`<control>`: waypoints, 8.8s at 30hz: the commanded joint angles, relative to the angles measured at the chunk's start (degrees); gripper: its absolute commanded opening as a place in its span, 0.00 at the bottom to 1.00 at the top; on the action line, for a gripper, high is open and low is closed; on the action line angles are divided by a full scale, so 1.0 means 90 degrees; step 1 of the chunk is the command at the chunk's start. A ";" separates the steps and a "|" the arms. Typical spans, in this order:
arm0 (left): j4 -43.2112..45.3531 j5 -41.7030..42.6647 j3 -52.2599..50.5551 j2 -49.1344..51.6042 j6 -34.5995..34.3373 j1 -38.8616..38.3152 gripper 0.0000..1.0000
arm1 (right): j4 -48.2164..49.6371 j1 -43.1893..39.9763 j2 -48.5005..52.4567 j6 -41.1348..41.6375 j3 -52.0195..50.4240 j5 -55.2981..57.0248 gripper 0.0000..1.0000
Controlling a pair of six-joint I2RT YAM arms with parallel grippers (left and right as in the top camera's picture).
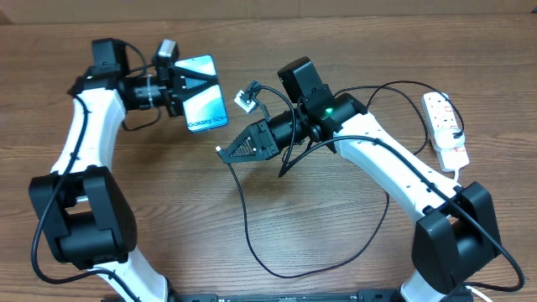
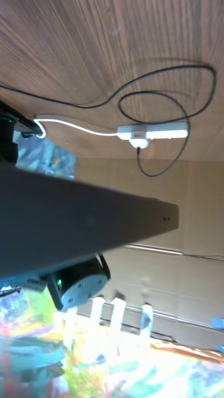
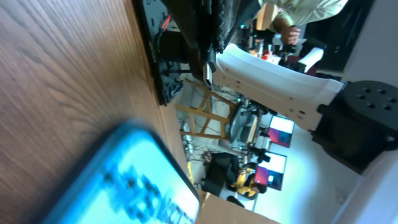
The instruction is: Plug charger to phone and switch on socket
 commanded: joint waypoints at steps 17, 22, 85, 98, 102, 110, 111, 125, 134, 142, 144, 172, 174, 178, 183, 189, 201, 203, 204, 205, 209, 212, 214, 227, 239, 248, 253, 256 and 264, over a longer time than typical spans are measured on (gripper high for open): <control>0.0423 0.0316 0.0022 -0.0095 -0.0381 -0.0211 0.04 | 0.0685 0.0010 -0.0056 0.1081 0.0068 0.0794 0.04; 0.0425 0.0313 0.0022 -0.0095 -0.0381 -0.0211 0.04 | 0.1076 0.0010 -0.0056 0.1501 0.0068 0.0770 0.04; 0.1273 -0.1617 0.0022 -0.0095 -0.2157 0.0056 0.04 | 0.1943 -0.0352 -0.0056 0.3162 0.0068 0.1749 0.04; 0.1236 -0.1902 0.0022 -0.0095 -0.2341 0.0214 0.04 | 0.1515 -0.0228 -0.0053 0.3048 0.0063 0.2994 0.04; 0.1452 -0.1783 0.0022 -0.0095 -0.2679 0.0211 0.04 | 0.1668 -0.0080 -0.0056 0.3900 0.0063 0.3446 0.04; 0.1804 -0.1462 0.0022 -0.0095 -0.2790 0.0211 0.04 | 0.2363 -0.0058 -0.0056 0.4223 0.0063 0.3553 0.04; 0.1809 -0.1523 0.0022 -0.0095 -0.2786 0.0214 0.04 | 0.2295 -0.0061 -0.0056 0.4175 0.0063 0.3555 0.04; 0.1608 -0.2227 0.0022 -0.0095 -0.2052 0.0391 0.04 | -0.1513 -0.0073 -0.0053 0.0918 0.0061 0.7856 0.04; 0.1489 -0.2261 0.0022 -0.0095 -0.1773 0.0384 0.04 | -0.1758 -0.0073 -0.0017 0.0867 -0.0697 0.8993 0.04; 0.1462 -0.2261 0.0022 -0.0095 -0.1749 0.0384 0.04 | -0.0629 -0.0141 -0.0012 0.0872 -0.2174 0.9102 0.04; 0.1462 -0.2259 0.0022 -0.0095 -0.1751 0.0384 0.04 | -0.0304 -0.0216 -0.0012 0.0901 -0.2531 0.9105 0.04; 0.1362 -0.2261 0.0022 -0.0095 -0.1535 0.0379 0.04 | 0.1195 -0.0651 -0.0012 0.0627 -0.3623 0.8818 0.25; 0.1268 -0.2263 0.0022 -0.0095 -0.1457 0.0379 0.04 | 0.1178 -0.0651 -0.0012 0.0627 -0.3623 0.8818 0.29; 0.1149 -0.2261 0.0022 -0.0095 -0.1273 0.0379 0.04 | 0.1188 -0.0651 -0.0012 0.0634 -0.3623 0.8813 0.30; 0.1086 -0.2259 0.0022 -0.0095 -0.1132 0.0379 0.04 | 0.1175 -0.0651 -0.0012 0.0680 -0.3623 0.8786 0.29; 0.1088 -0.2261 0.0022 -0.0095 -0.1132 0.0379 0.04 | 0.1525 -0.0651 -0.0012 0.0675 -0.3623 0.8791 0.25; 0.1090 -0.2263 0.0022 -0.0095 -0.1134 0.0381 0.04 | 0.1355 -0.0651 -0.0032 0.0680 -0.3551 0.8740 0.04; 0.1090 -0.2263 0.0022 -0.0095 -0.1134 0.0381 0.04 | 0.1100 -0.0651 -0.0100 0.0678 -0.3366 0.8706 0.03; 0.1090 -0.2268 0.0022 -0.0095 -0.1134 0.0381 0.04 | 0.0867 -0.0653 -0.0175 0.0670 -0.3194 0.8568 0.03; 0.1088 -0.2322 0.0022 -0.0095 -0.1137 0.0381 0.04 | 0.0651 -0.0658 -0.0255 0.0627 -0.3026 0.8393 0.03; 0.1088 -0.2412 0.0022 -0.0095 -0.1134 0.0379 0.08 | -0.0153 -0.0835 -0.0801 0.0318 -0.2081 0.6387 0.03; 0.1088 -0.2110 0.0022 -0.0095 -0.1137 0.0379 0.06 | 0.0015 -0.1054 -0.1115 0.0321 -0.1773 0.4682 0.04; 0.1095 -0.1797 0.0022 -0.0095 -0.1253 0.0379 0.04 | 0.0313 -0.1214 -0.1270 0.0321 -0.1749 0.3599 0.04; 0.4000 0.0078 0.0022 -0.0095 -0.2943 0.0194 0.04 | 0.1683 -0.1348 -0.1309 0.1093 -0.1758 0.0639 0.04; 0.6322 -0.0214 0.0022 -0.0095 -0.5323 -0.0267 0.04 | 0.2863 -0.1103 -0.1304 0.2285 -0.1758 0.0641 0.04; 0.7752 -0.0257 0.0022 -0.0095 -0.6569 -0.0731 0.04 | 0.4056 -0.0845 -0.1304 0.3033 -0.1758 0.0641 0.04; 0.7990 -0.0306 0.0022 -0.0095 -0.6798 -0.0923 0.04 | 0.4461 -0.0845 -0.1304 0.3240 -0.1758 0.0641 0.04; 0.7995 -0.0304 0.0022 -0.0095 -0.6822 -0.0996 0.04 | 0.4524 -0.0845 -0.1304 0.3240 -0.1758 0.0661 0.04; 0.7995 -0.0296 0.0022 -0.0095 -0.6812 -0.1015 0.04 | 0.5197 -0.0857 -0.1304 0.3626 -0.1758 0.0685 0.04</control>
